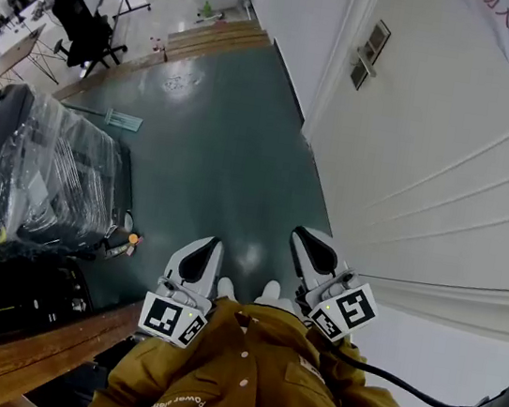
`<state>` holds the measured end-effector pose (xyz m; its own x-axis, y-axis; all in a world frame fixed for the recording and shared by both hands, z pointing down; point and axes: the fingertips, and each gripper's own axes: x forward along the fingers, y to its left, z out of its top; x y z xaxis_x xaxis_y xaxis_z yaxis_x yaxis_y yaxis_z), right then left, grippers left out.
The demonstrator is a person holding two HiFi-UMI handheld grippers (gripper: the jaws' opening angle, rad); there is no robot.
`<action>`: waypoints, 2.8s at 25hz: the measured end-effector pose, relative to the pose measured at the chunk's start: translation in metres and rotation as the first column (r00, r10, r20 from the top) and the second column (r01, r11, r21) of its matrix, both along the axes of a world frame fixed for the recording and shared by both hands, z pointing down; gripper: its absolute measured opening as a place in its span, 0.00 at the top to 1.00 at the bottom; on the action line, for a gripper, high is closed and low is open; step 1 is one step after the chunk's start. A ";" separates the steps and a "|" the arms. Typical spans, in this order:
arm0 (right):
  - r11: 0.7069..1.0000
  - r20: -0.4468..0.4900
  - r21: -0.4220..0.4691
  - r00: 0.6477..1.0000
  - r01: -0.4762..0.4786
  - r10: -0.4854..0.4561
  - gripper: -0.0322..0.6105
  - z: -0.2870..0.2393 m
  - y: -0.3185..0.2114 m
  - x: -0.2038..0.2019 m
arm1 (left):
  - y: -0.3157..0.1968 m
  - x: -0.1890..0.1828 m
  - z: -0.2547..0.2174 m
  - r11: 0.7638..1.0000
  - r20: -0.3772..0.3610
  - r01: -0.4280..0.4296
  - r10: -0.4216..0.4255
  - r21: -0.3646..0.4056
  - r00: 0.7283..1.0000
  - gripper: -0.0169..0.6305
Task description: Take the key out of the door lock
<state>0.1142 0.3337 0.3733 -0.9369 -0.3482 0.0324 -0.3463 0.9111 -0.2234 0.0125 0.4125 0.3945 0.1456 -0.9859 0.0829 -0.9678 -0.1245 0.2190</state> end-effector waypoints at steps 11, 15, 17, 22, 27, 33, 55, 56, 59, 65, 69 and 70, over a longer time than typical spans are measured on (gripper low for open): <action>0.999 -0.035 -0.036 0.999 0.016 -0.017 0.90 0.021 -0.026 0.010 | -0.016 -0.010 0.015 0.998 -0.014 0.044 -0.044 -0.035 0.999 0.98; 0.997 -0.059 -0.072 0.997 0.038 -0.042 0.90 0.039 -0.055 -0.014 | -0.046 -0.041 0.034 0.995 -0.027 0.068 -0.070 -0.074 0.997 0.98; 0.997 -0.071 -0.070 0.997 0.036 -0.041 0.90 0.046 -0.083 -0.033 | -0.076 -0.064 0.041 0.995 -0.032 0.070 -0.073 -0.077 0.997 0.98; 0.998 -0.068 -0.067 0.998 -0.022 0.017 0.90 0.052 -0.184 -0.105 | -0.176 -0.138 0.049 0.998 -0.041 0.016 -0.019 -0.066 0.999 0.98; 0.993 -0.055 -0.044 0.992 -0.112 0.109 0.90 0.030 -0.278 -0.168 | -0.276 -0.192 0.030 0.994 -0.031 -0.097 0.096 -0.051 0.995 0.98; 0.975 -0.034 -0.087 0.979 -0.205 0.203 0.88 0.027 -0.371 -0.174 | -0.373 -0.207 0.028 0.982 -0.062 -0.179 0.176 -0.065 0.983 0.98; 0.869 -0.500 0.181 0.718 -0.460 0.485 0.67 0.128 -0.634 -0.030 | -0.582 -0.116 0.064 0.920 -0.215 -0.368 0.335 -0.135 0.917 0.98; 0.864 -0.500 0.197 0.710 -0.464 0.495 0.77 0.128 -0.638 -0.027 | -0.586 -0.112 0.068 0.914 -0.223 -0.382 0.347 -0.140 0.911 0.98; 0.868 -0.498 0.197 0.717 -0.455 0.489 0.79 0.129 -0.641 -0.027 | -0.603 -0.101 0.083 0.884 -0.266 -0.440 0.392 -0.155 0.881 0.98; 0.880 -0.504 0.202 0.725 -0.429 0.469 0.81 0.127 -0.641 -0.030 | -0.673 -0.060 0.125 0.827 -0.407 -0.539 0.442 -0.161 0.800 0.79; 0.883 -0.511 0.201 0.724 -0.424 0.464 0.81 0.127 -0.641 -0.030 | -0.724 -0.035 0.154 0.821 -0.525 -0.547 0.396 -0.165 0.753 0.76; 0.883 -0.512 0.203 0.723 -0.422 0.464 0.81 0.127 -0.641 -0.030 | -0.734 -0.030 0.161 0.818 -0.541 -0.549 0.388 -0.171 0.747 0.76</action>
